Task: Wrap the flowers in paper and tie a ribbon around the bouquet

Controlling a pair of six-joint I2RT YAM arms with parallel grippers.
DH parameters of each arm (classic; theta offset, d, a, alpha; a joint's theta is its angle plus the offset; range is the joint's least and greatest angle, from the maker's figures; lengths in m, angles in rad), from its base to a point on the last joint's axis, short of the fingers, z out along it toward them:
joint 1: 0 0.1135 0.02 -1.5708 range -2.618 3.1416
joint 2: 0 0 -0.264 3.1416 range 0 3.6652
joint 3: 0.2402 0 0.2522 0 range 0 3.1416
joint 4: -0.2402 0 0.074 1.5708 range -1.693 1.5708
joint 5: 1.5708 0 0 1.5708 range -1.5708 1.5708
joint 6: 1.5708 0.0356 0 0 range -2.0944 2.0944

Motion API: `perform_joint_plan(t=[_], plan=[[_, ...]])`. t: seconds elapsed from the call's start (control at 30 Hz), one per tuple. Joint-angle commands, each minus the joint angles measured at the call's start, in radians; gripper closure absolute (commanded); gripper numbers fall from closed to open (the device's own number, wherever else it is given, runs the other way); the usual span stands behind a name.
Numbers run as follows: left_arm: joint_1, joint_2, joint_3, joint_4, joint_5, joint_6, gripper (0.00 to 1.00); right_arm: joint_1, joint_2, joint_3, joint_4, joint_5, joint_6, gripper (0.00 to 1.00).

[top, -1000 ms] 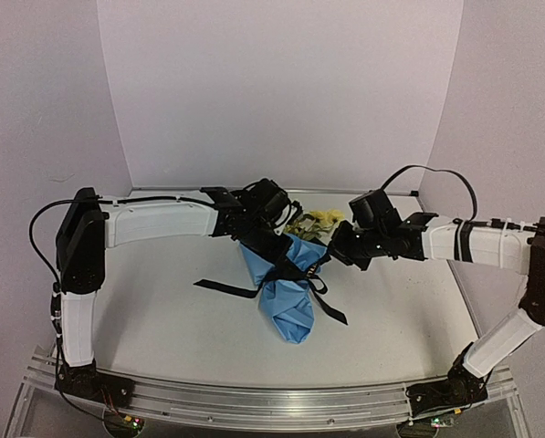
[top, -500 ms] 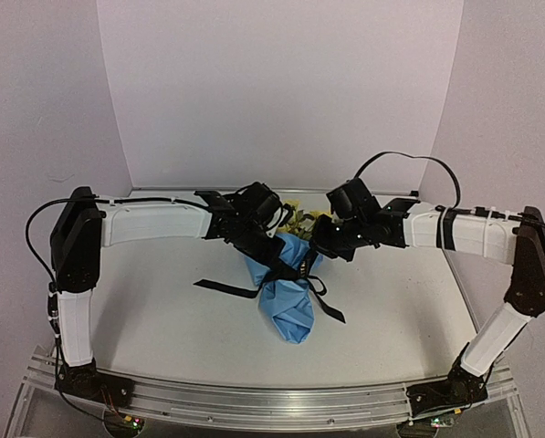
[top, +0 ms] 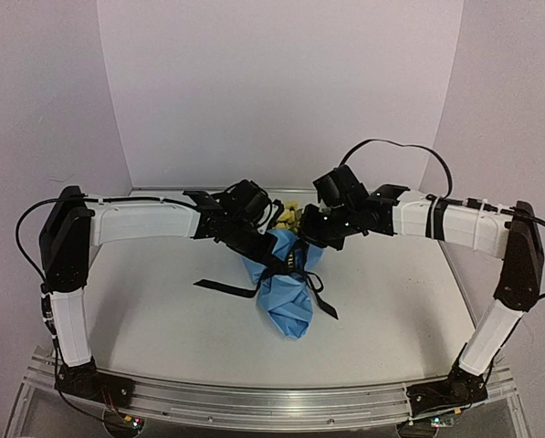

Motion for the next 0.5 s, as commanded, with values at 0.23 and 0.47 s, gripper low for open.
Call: perform_joint_plan(t=[0.23,0.47], plan=[[0.009,-0.063,-0.045,0.063,0.01,-0.019,1.0,0.004,0.141,0.101,-0.043,-0.013,-0.025,1.0],[0.011,-0.058,-0.065,0.079,0.012,-0.028,1.0,0.004,0.17,0.129,-0.073,-0.013,-0.039,1.0]])
